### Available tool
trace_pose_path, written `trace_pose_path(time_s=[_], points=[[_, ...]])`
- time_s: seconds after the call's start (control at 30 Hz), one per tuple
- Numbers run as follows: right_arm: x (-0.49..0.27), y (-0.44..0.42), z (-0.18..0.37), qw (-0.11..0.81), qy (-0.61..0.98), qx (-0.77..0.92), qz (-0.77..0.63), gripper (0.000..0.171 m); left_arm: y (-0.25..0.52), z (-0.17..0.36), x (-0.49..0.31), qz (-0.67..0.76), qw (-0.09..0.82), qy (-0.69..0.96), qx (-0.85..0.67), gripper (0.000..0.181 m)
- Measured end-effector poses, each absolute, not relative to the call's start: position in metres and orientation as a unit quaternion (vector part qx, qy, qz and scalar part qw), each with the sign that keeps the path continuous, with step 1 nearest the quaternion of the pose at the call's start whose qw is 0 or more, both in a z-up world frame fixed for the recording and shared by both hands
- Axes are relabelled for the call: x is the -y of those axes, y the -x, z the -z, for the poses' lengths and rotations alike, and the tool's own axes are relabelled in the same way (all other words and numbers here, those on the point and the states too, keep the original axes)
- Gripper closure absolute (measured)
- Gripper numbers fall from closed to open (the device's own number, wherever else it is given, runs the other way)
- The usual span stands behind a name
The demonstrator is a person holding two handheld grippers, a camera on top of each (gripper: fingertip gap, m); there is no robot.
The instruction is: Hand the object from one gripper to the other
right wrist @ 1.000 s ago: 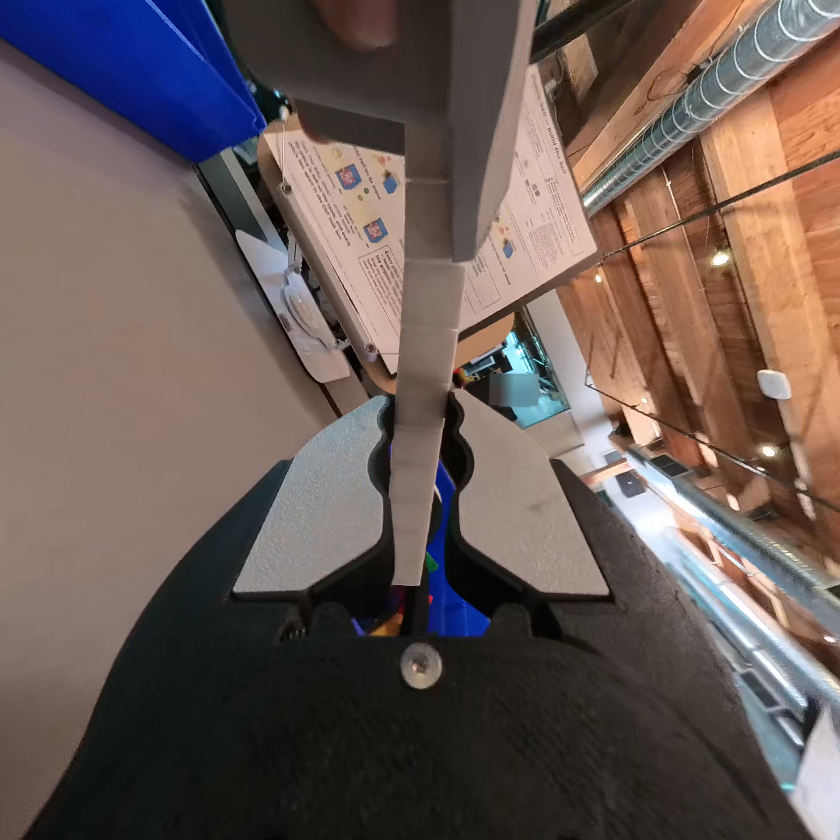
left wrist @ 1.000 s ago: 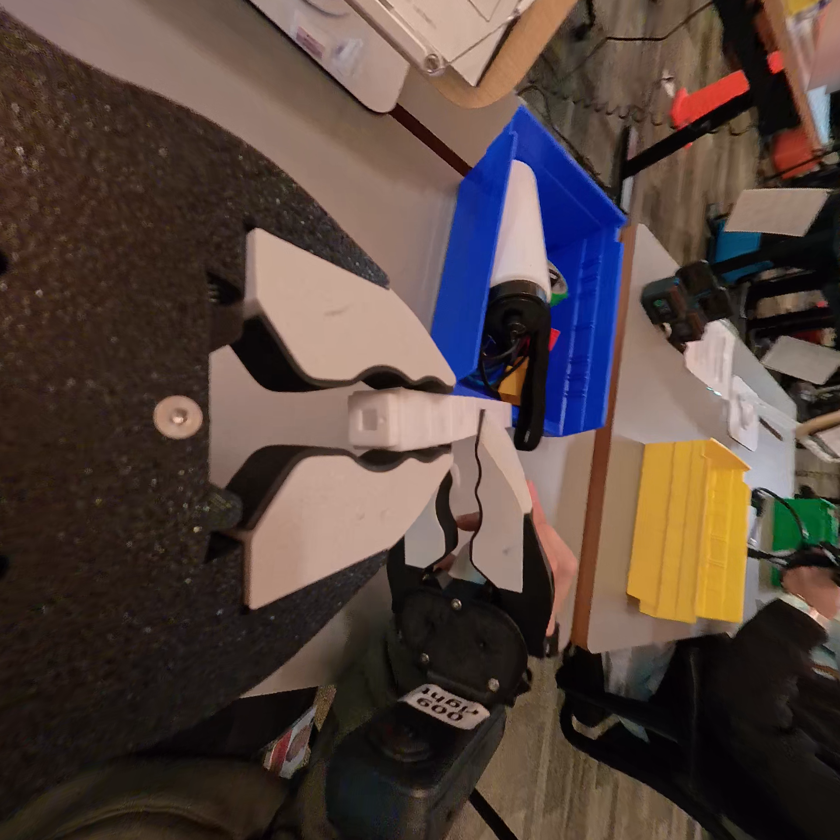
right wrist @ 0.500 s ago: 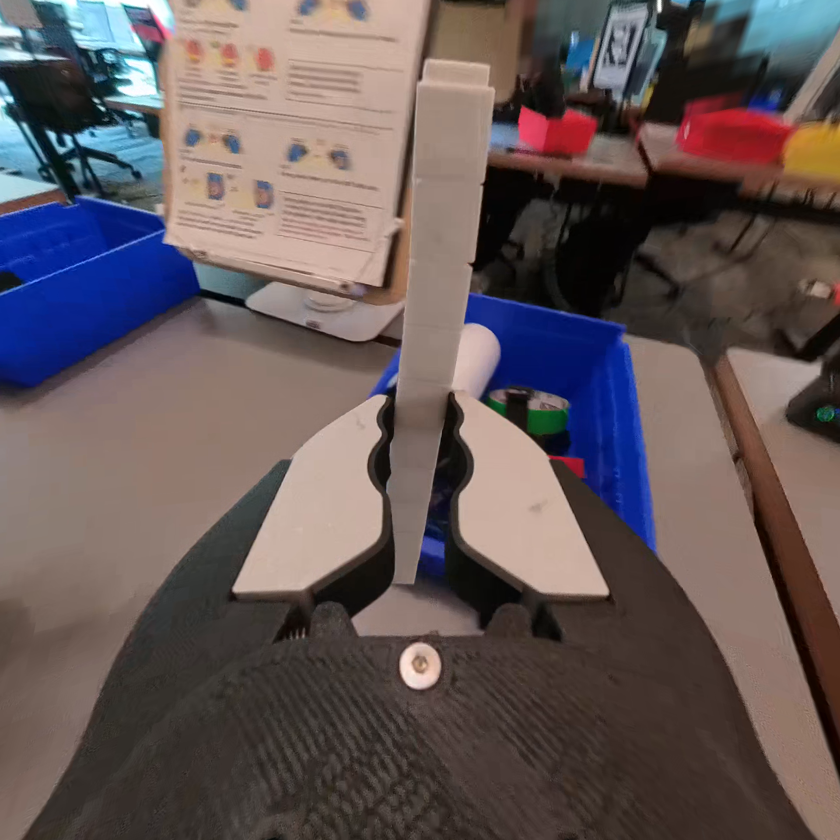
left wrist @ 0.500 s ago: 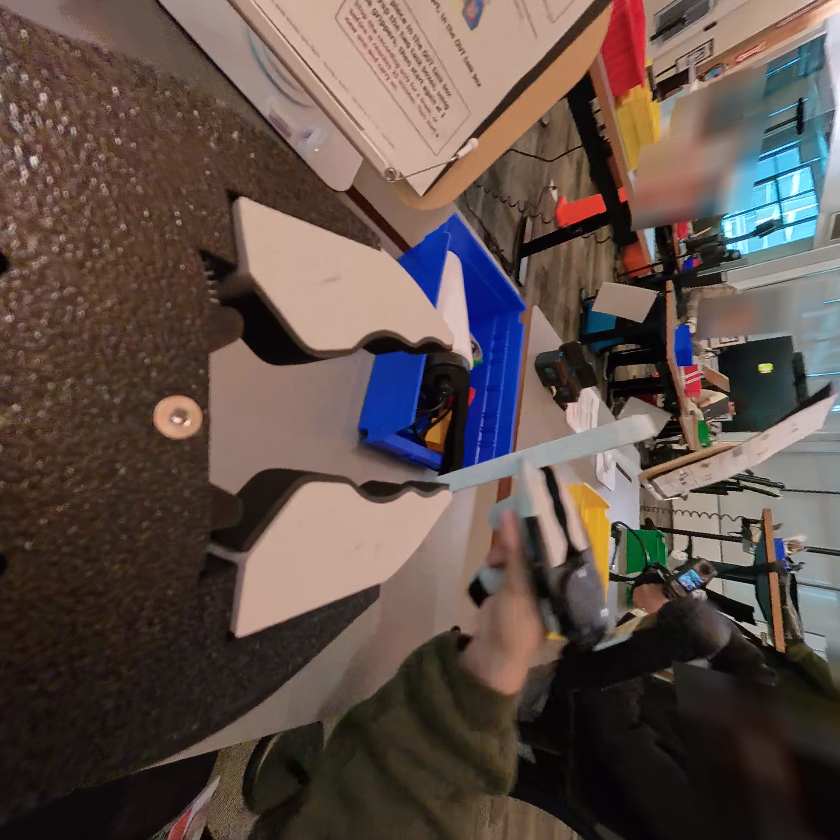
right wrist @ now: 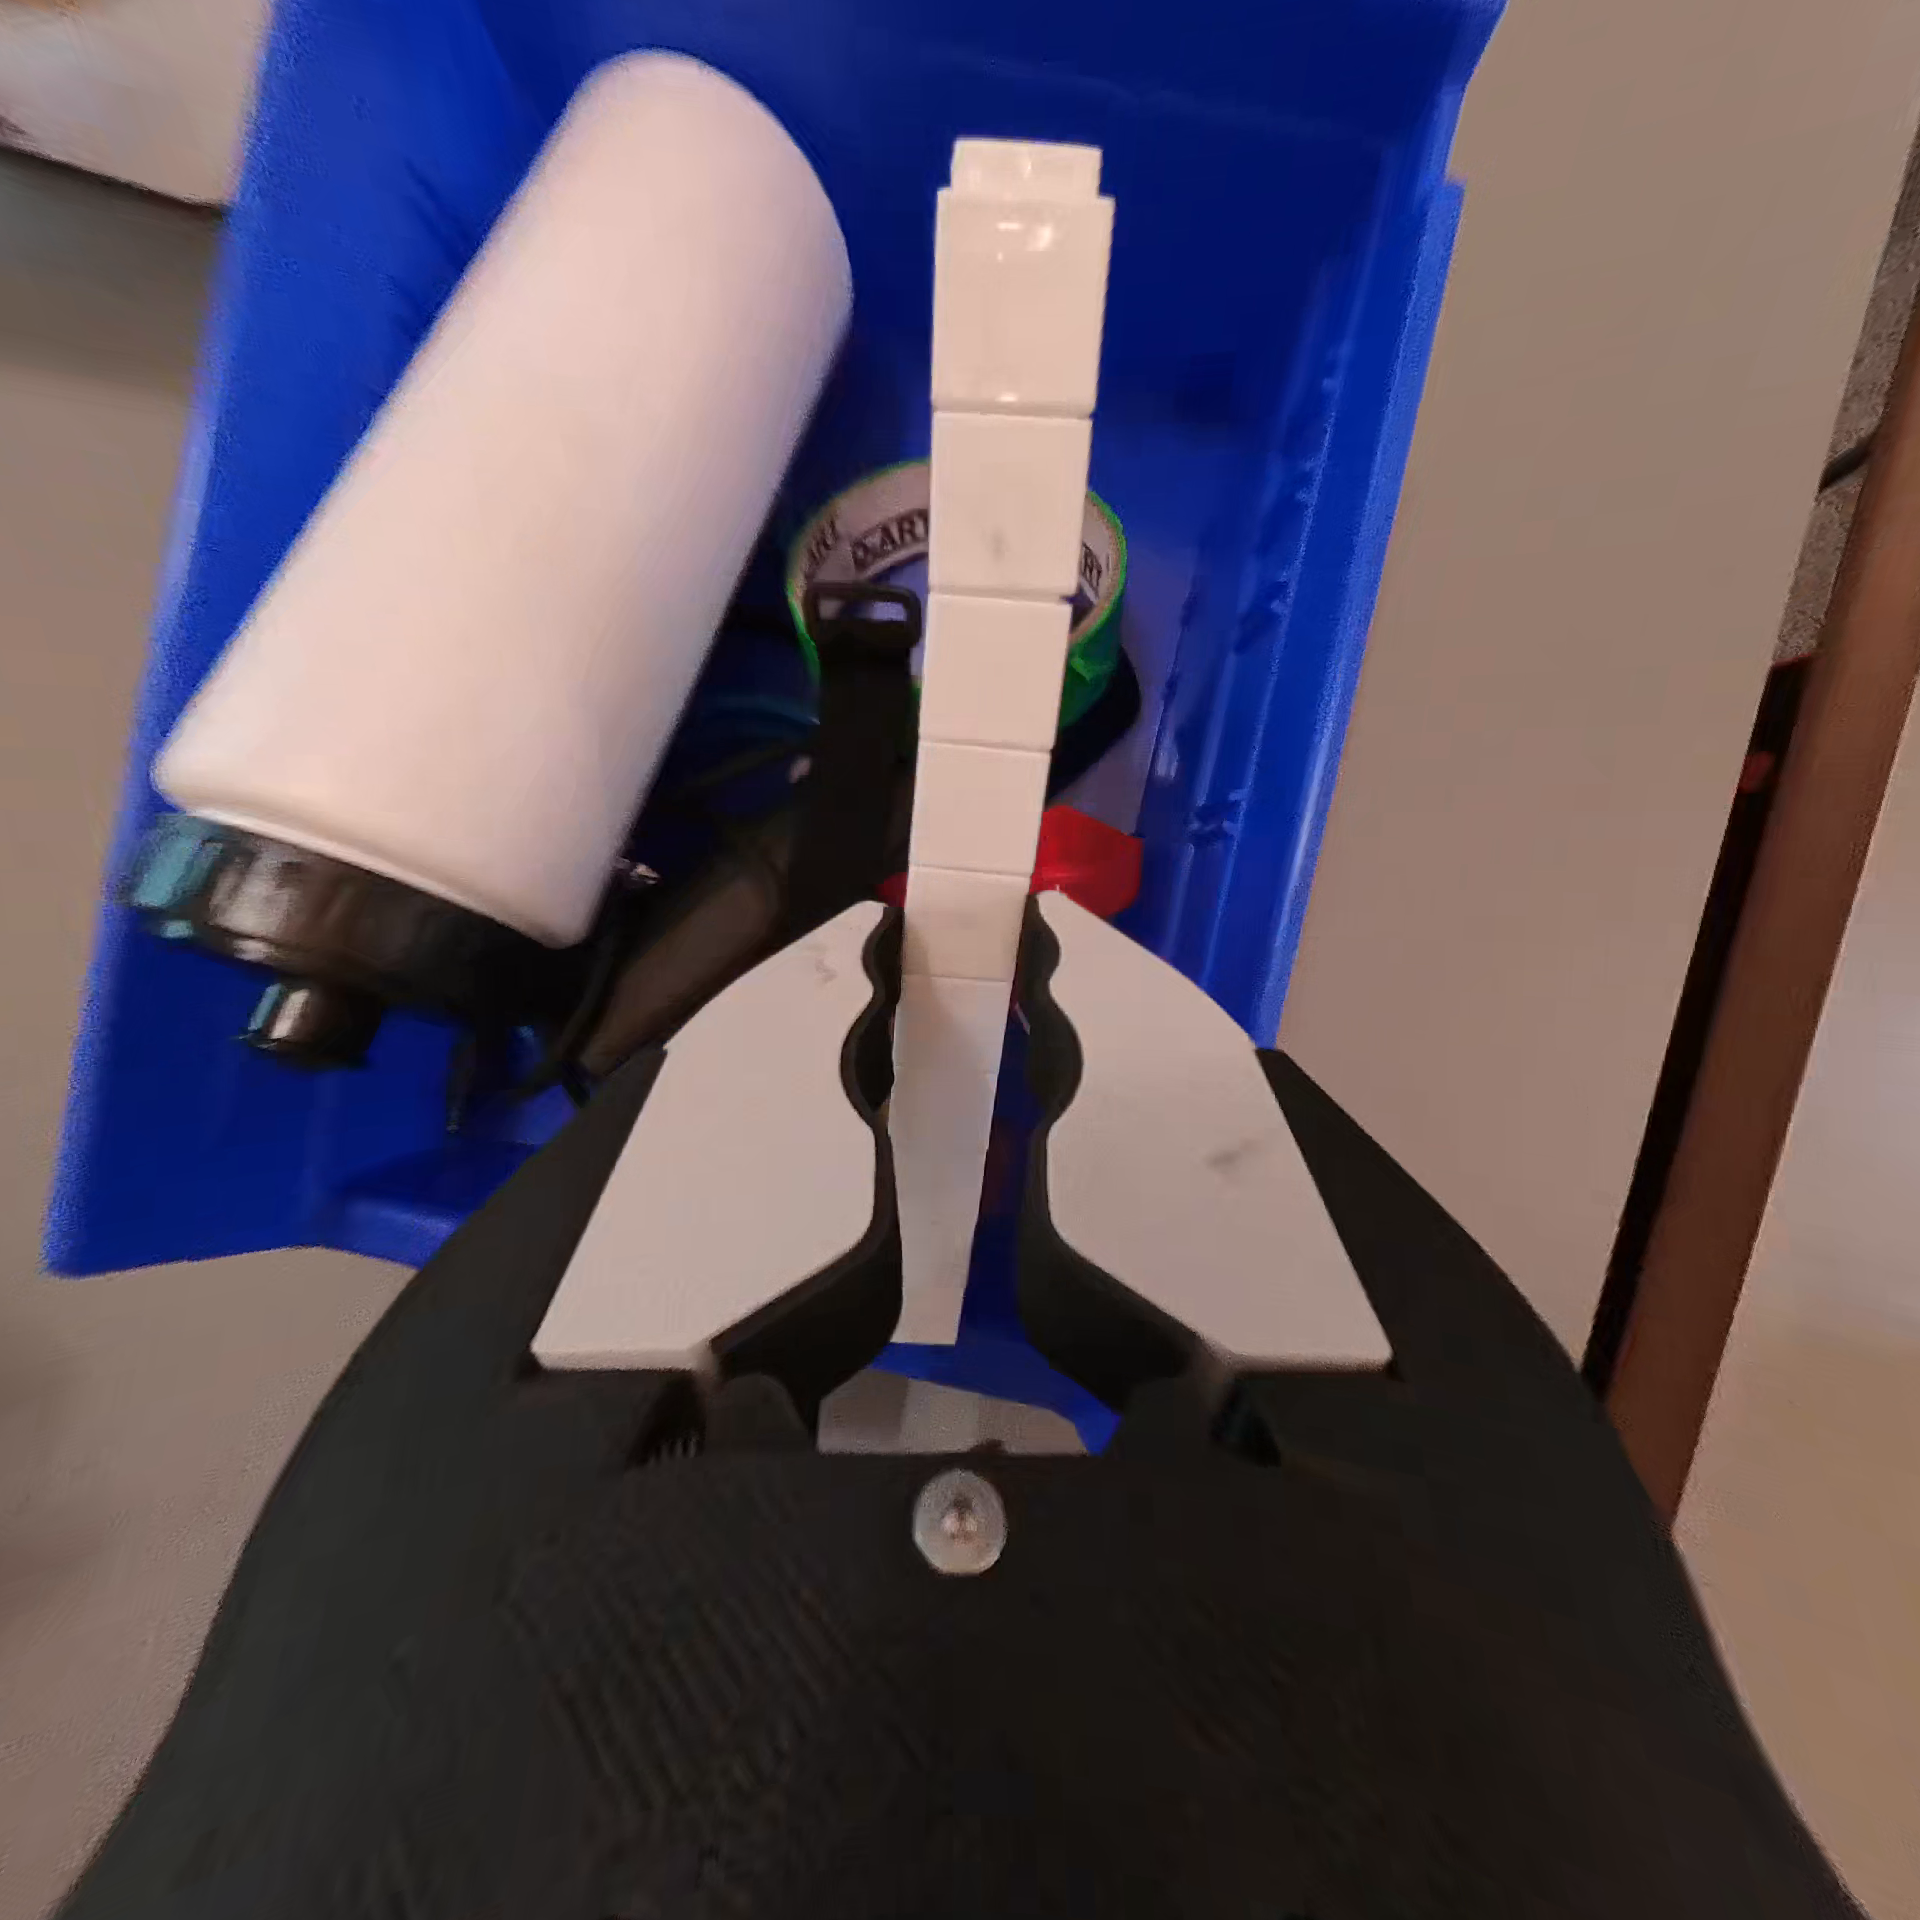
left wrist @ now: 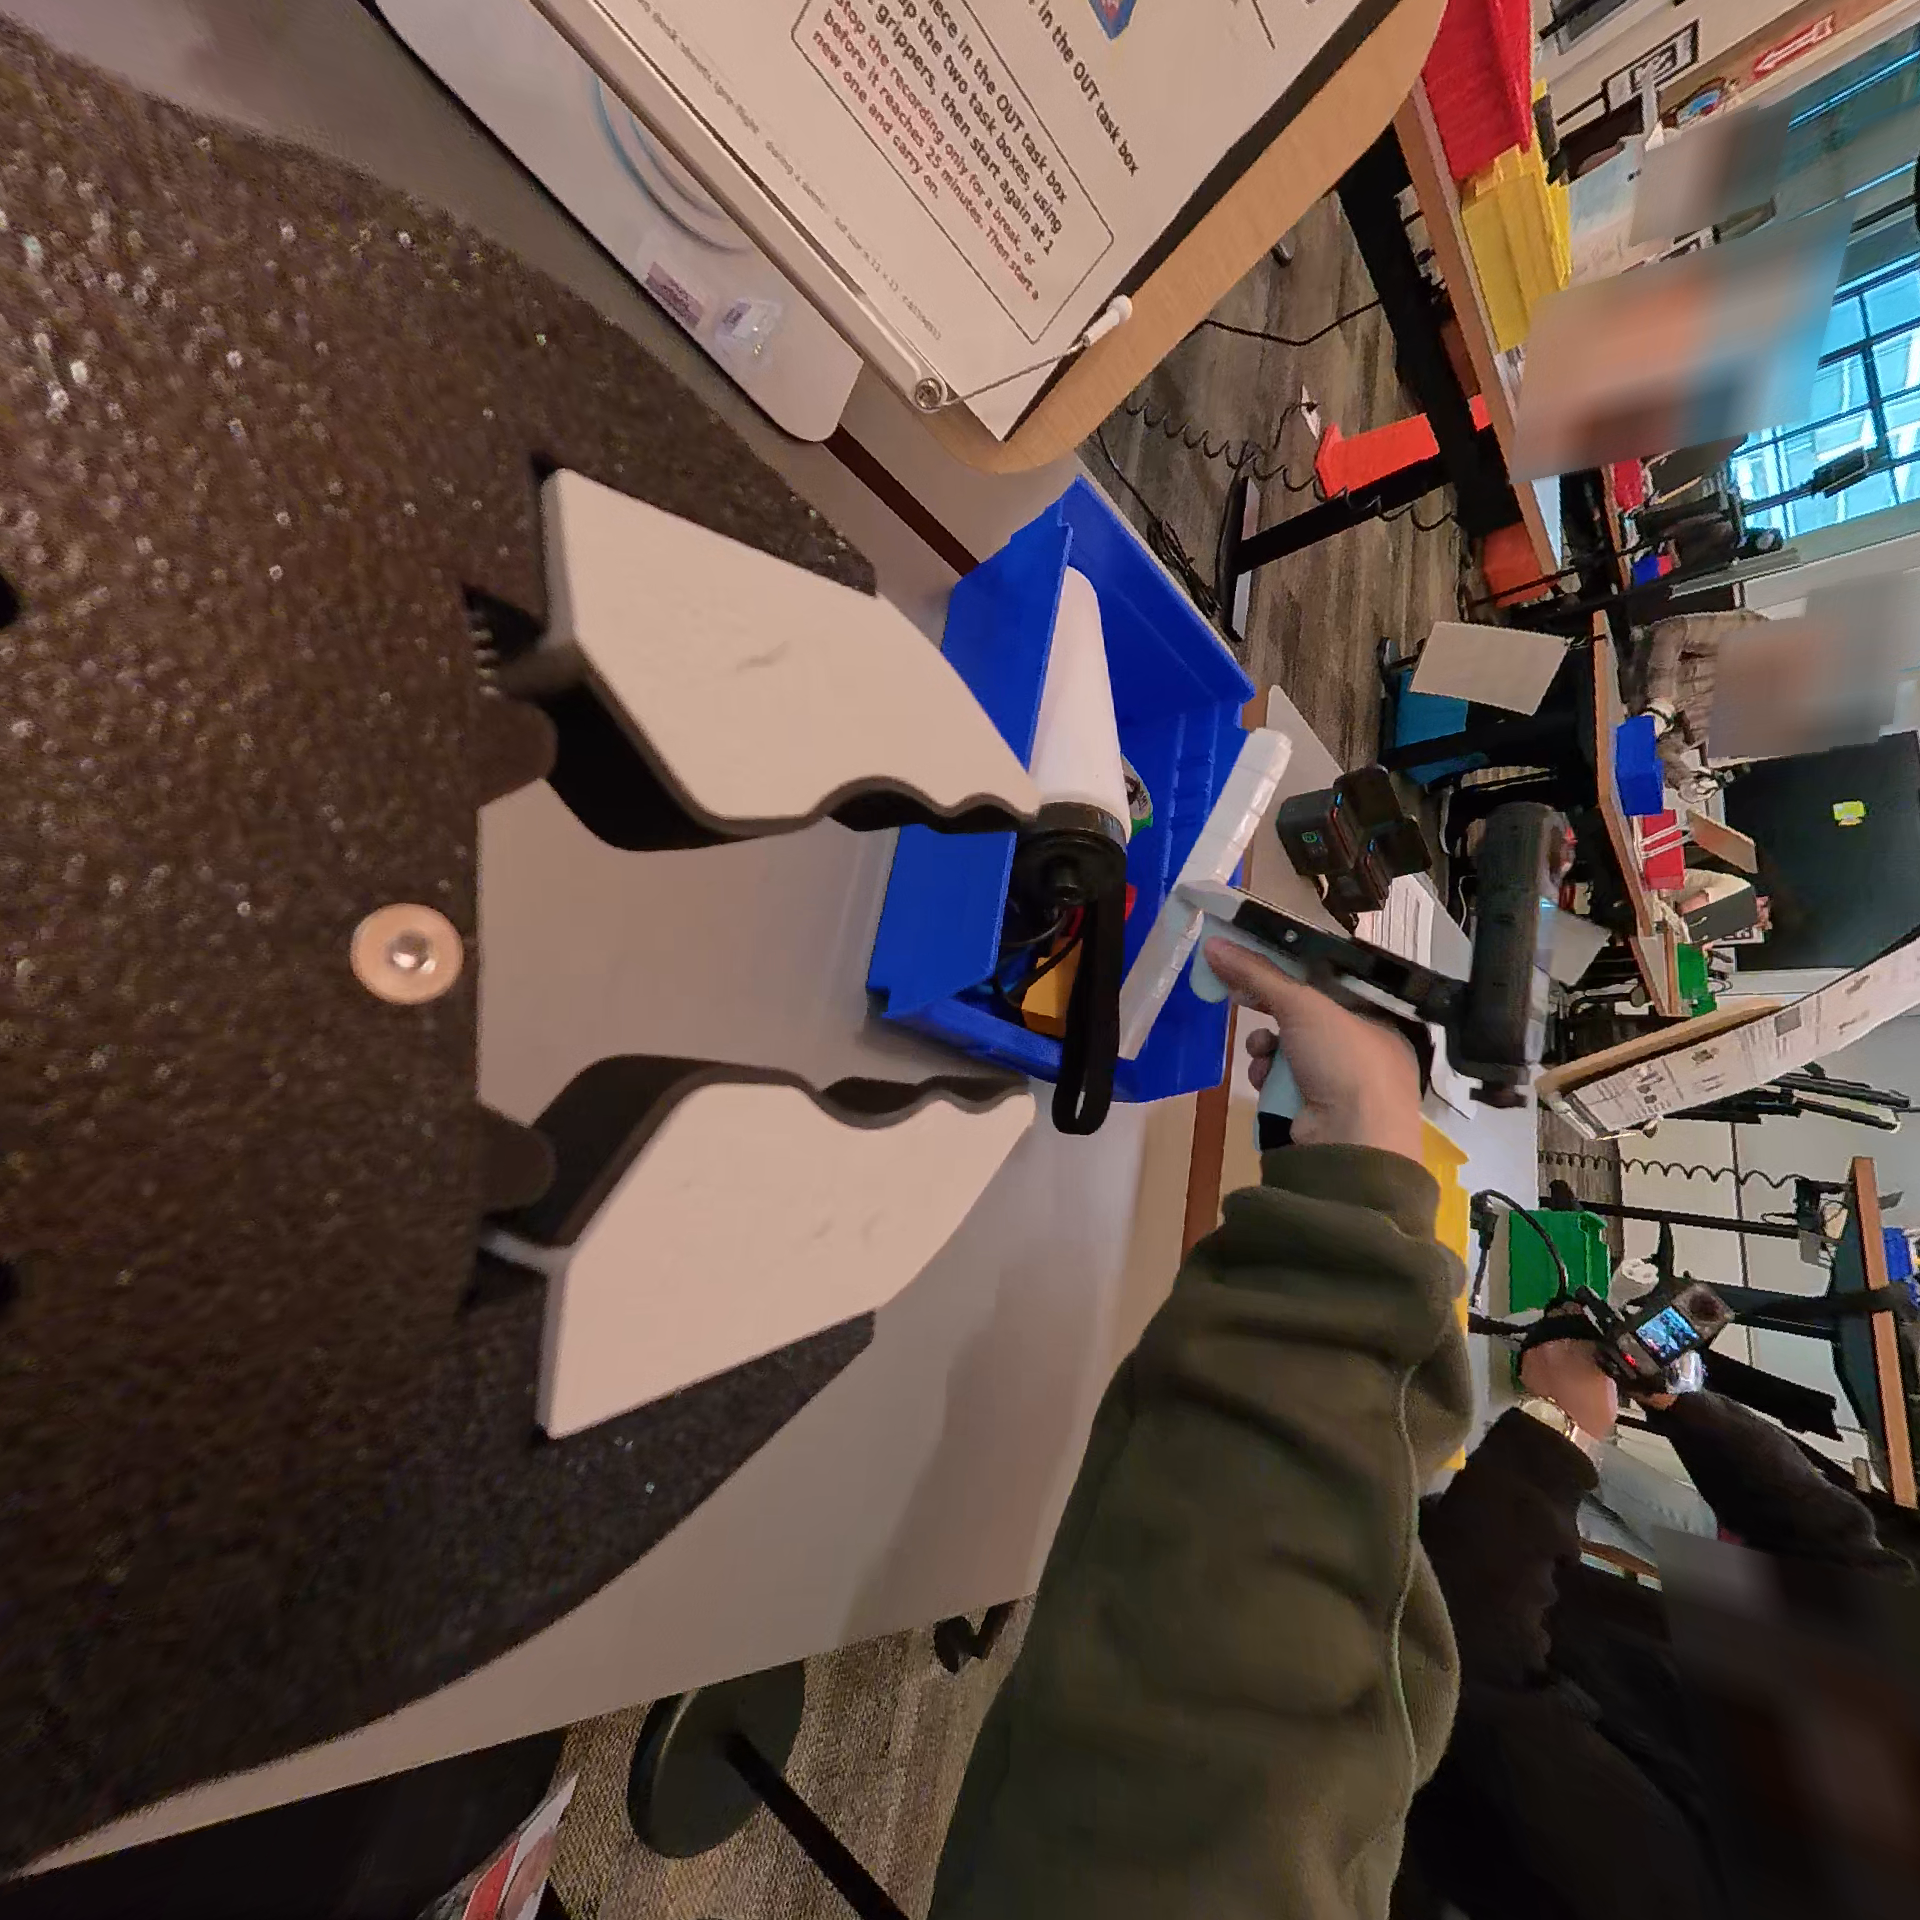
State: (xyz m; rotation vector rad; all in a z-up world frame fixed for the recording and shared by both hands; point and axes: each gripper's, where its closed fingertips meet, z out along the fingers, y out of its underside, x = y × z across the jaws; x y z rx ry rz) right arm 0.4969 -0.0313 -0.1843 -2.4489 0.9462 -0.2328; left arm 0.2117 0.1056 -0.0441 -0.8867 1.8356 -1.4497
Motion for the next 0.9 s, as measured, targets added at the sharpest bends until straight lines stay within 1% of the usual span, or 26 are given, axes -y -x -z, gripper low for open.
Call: trace_pose_path(time_s=[0.13, 0.23, 0.3, 0.37, 0.47, 0.57, 0.63, 0.67, 0.8, 0.9], points=[[0.041, -0.505, 0.209, 0.191, 0.909, -0.349, 0.127, 0.149, -0.212, 0.044, -0.111, 0.556, 0.311, 0.338, -0.693, 0.138], [0.042, -0.508, 0.215, 0.178, 0.909, -0.347, 0.15, 0.149, -0.211, 0.044, -0.115, 0.559, 0.307, 0.34, -0.69, 0.139], [0.046, -0.513, 0.218, 0.16, 0.91, -0.333, 0.189, 0.148, -0.211, 0.044, -0.118, 0.561, 0.306, 0.341, -0.689, 0.139], [0.044, -0.515, 0.219, 0.165, 0.908, -0.323, 0.211, 0.148, -0.211, 0.043, -0.121, 0.563, 0.308, 0.344, -0.686, 0.139], [0.04, -0.516, 0.208, 0.207, 0.892, -0.323, 0.241, 0.146, -0.21, 0.042, -0.126, 0.568, 0.308, 0.346, -0.68, 0.139], [0.043, -0.515, 0.186, 0.246, 0.869, -0.318, 0.288, 0.128, -0.209, 0.041, -0.136, 0.565, 0.316, 0.352, -0.676, 0.139], [0.041, -0.501, 0.169, 0.288, 0.854, -0.317, 0.296, 0.114, -0.209, 0.041, -0.15, 0.554, 0.331, 0.365, -0.671, 0.139], [0.039, -0.489, 0.158, 0.317, 0.844, -0.316, 0.295, 0.11, -0.208, 0.041, -0.162, 0.544, 0.342, 0.375, -0.668, 0.139], [0.023, -0.416, 0.124, 0.454, 0.804, -0.267, 0.276, 0.092, -0.199, 0.049, -0.242, 0.478, 0.393, 0.469, -0.63, 0.139], [0.015, -0.356, 0.131, 0.505, 0.797, -0.228, 0.242, 0.085, -0.181, 0.081, -0.32, 0.388, 0.388, 0.556, -0.625, 0.137]])
